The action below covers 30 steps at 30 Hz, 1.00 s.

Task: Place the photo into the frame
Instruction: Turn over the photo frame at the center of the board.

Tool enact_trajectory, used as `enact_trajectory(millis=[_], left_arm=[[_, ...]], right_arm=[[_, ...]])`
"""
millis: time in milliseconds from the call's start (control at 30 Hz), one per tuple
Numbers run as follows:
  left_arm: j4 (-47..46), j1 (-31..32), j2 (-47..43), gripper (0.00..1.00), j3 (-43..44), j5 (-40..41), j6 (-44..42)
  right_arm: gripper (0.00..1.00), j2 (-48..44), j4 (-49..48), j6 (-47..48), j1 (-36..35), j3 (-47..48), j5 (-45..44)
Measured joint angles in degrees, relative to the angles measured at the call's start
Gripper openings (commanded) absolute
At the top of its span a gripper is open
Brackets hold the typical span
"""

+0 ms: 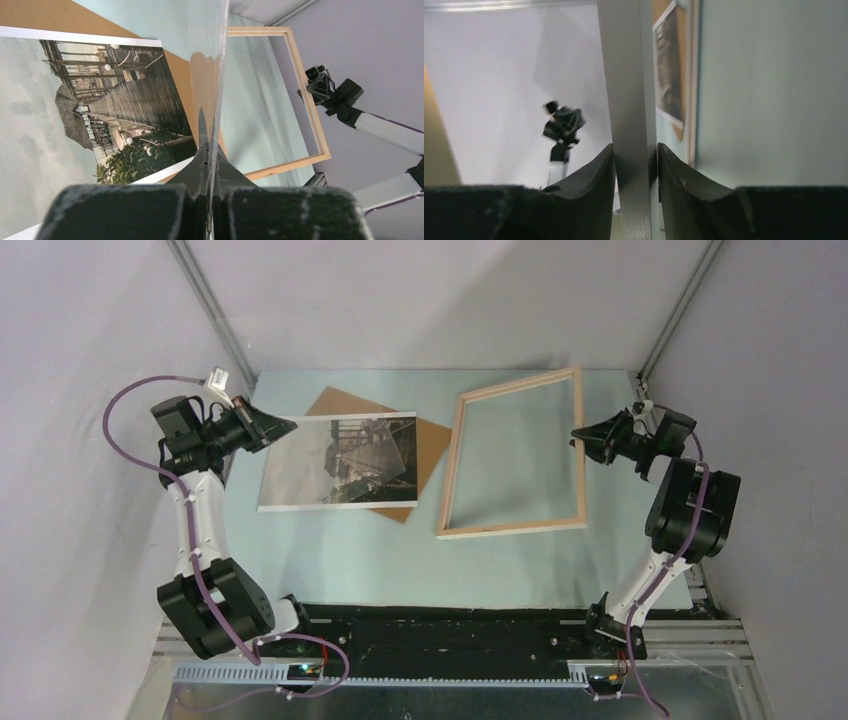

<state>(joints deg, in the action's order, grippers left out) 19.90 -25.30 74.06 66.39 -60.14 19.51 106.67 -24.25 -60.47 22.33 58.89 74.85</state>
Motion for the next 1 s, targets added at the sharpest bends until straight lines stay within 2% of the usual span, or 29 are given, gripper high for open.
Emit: enact_trajectory(millis=[200,400,667,1000], left_arm=[[0.1,0.9,-0.1,0.00,-0.1,0.3,-0.4],[0.5,5.8,-0.6,0.00,-0.9,2.4,0.2],[0.6,16.7,-0.7,0.00,0.0,7.1,5.7],[0.4,27.6,8.9,0.00,7.9,10.2,12.2]], right_arm=[[0.37,3.1,25.8,24.2,1.2,8.6,-7.6],[0.41,5.4,43.3,40.2,1.0,14.9,-17.1],[0.49,7.3,53.8,50.2,-1.1,15.1,-28.9],[0.57,7.9,58.1,55.0,-8.8,16.8,-39.5]])
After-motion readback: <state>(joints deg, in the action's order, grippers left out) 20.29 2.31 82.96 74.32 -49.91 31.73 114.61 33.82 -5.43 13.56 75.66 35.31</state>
